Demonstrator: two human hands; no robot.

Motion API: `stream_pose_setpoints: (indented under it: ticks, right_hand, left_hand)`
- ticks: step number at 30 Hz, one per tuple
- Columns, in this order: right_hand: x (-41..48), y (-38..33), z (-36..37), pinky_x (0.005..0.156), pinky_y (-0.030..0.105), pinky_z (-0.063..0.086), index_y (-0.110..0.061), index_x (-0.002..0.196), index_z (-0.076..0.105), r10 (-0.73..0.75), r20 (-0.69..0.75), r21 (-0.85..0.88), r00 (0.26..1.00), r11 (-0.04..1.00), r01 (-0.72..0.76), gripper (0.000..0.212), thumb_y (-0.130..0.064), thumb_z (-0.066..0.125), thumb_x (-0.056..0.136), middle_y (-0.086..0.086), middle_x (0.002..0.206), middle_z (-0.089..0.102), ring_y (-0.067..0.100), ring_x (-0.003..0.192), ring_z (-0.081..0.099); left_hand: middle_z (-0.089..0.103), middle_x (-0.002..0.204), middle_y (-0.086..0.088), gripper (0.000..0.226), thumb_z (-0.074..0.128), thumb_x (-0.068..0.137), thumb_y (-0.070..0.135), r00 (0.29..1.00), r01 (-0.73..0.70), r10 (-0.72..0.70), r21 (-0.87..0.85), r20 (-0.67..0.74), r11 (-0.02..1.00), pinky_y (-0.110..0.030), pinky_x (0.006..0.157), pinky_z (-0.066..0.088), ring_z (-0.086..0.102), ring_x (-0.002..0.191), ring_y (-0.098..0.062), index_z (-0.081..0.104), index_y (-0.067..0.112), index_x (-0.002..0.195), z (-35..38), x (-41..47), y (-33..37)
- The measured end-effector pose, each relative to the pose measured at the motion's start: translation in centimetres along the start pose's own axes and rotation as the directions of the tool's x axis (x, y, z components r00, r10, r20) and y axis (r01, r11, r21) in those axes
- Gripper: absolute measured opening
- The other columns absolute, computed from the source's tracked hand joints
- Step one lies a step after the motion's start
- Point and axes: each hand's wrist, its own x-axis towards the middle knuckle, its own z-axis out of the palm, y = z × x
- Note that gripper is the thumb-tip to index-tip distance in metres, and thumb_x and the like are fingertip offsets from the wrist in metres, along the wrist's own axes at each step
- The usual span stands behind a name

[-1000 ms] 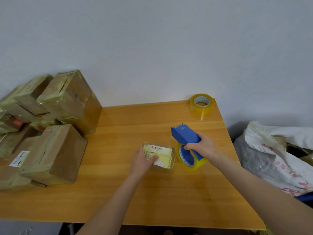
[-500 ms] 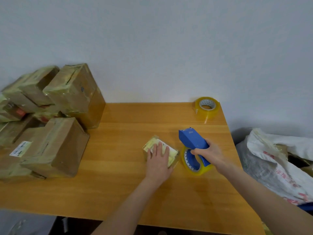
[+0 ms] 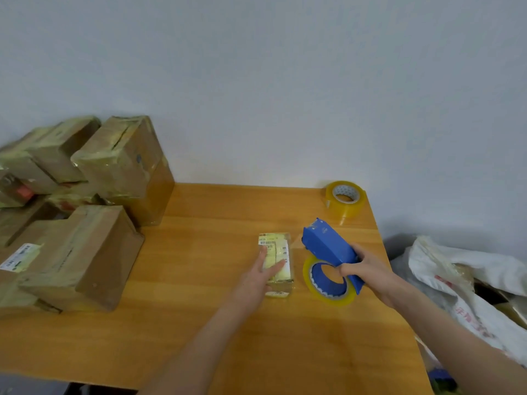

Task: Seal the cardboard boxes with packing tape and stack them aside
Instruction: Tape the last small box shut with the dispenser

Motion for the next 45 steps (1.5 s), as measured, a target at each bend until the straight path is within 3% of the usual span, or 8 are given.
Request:
stream_pose_setpoints:
  ticks: [4,7,11,17,21,29,35,45]
  right_hand:
    - [-0.5,-0.7,-0.6,0.078,0.031,0.050,-0.026,0.110,0.061,-0.026,0.031,-0.035,0.999,0.999,0.027,0.062,-0.025,0.074,0.049,0.002,0.103,0.064,0.019,0.094,0.063]
    - [-1.1,-1.1,-1.1,0.082,0.033,0.053,-0.029,0.112,0.061,-0.060,0.056,-0.097,0.997,0.993,0.065,0.061,-0.025,0.075,0.052,0.000,0.104,0.065,0.018,0.095,0.064]
    - [-1.9,-1.9,-1.2,0.083,0.034,0.056,-0.034,0.114,0.060,-0.123,0.123,-0.188,0.985,0.971,0.145,0.070,-0.029,0.078,0.047,-0.004,0.106,0.066,0.014,0.095,0.066]
    - [-2.5,-2.8,0.0,0.075,0.027,0.056,-0.031,0.118,0.057,-0.207,0.244,-0.302,0.948,0.912,0.277,0.071,-0.033,0.077,0.050,-0.005,0.109,0.062,0.008,0.094,0.063]
    - [-2.4,-2.6,0.3,0.072,0.025,0.054,-0.036,0.122,0.052,-0.226,0.291,-0.360,0.930,0.874,0.325,0.074,-0.031,0.078,0.053,-0.011,0.111,0.059,0.007,0.096,0.061]
    - [-2.3,-1.9,1.7,0.084,0.028,0.052,-0.054,0.131,0.037,-0.255,0.293,-0.621,0.921,0.682,0.386,0.079,-0.054,0.077,0.064,-0.024,0.118,0.054,0.005,0.103,0.056]
    - [-2.0,-2.1,1.6,0.077,0.035,0.056,-0.053,0.129,0.036,-0.241,0.304,-0.663,0.922,0.641,0.387,0.078,-0.059,0.064,0.057,-0.020,0.111,0.057,0.008,0.096,0.059]
    - [-2.1,-2.6,-0.6,0.079,0.024,0.052,-0.062,0.112,0.036,-0.258,0.288,-0.593,0.922,0.709,0.383,0.068,-0.026,0.078,0.072,-0.021,0.111,0.056,0.005,0.099,0.058]
  left_hand:
    - [-0.032,0.154,0.009,0.103,0.073,0.083,0.024,1.000,0.013,-0.012,0.052,-0.025,0.999,-0.041,0.111,0.036,0.019,0.145,-0.023,-0.004,0.045,0.149,-1.3,-0.1,-0.9]
    - [0.001,0.161,0.005,0.077,0.066,0.088,0.033,0.967,0.055,-0.103,-0.205,-0.233,0.977,-0.030,0.110,0.031,0.023,0.142,-0.016,0.023,0.029,0.151,-2.6,-0.6,0.2]
    - [0.050,0.138,-0.001,0.063,0.057,0.090,0.047,0.937,0.214,-0.347,-0.858,0.045,0.467,-0.029,0.097,0.047,0.052,0.118,-0.012,0.042,0.013,0.141,-4.9,-1.1,2.9]
    - [0.068,0.101,-0.001,0.038,0.059,0.090,0.047,0.906,0.336,-0.329,-0.925,0.267,0.176,-0.031,0.078,0.056,0.064,0.097,-0.016,0.060,0.013,0.107,-5.9,-1.6,4.6]
    - [0.056,0.067,0.000,0.016,0.068,0.088,0.023,0.927,0.261,-0.332,-0.936,0.174,0.237,-0.025,0.065,0.053,0.053,0.061,-0.010,0.065,0.011,0.077,-5.5,-2.2,4.3]
    - [0.060,0.070,0.006,0.025,0.061,0.093,0.021,0.877,0.282,-0.479,-0.756,-0.048,0.591,-0.018,0.058,0.042,0.053,0.067,-0.004,0.059,0.015,0.069,-4.5,-2.4,4.7]
    - [0.058,0.065,0.006,0.024,0.057,0.096,0.024,0.886,0.314,-0.462,-0.681,-0.039,0.662,-0.015,0.050,0.043,0.051,0.060,-0.003,0.059,0.014,0.075,-5.2,-2.7,4.8]
    - [0.060,0.066,0.003,0.020,0.059,0.094,0.019,0.843,0.291,-0.517,-0.685,-0.146,0.668,-0.017,0.049,0.043,0.053,0.063,-0.008,0.062,0.014,0.075,-6.9,-3.4,2.5]
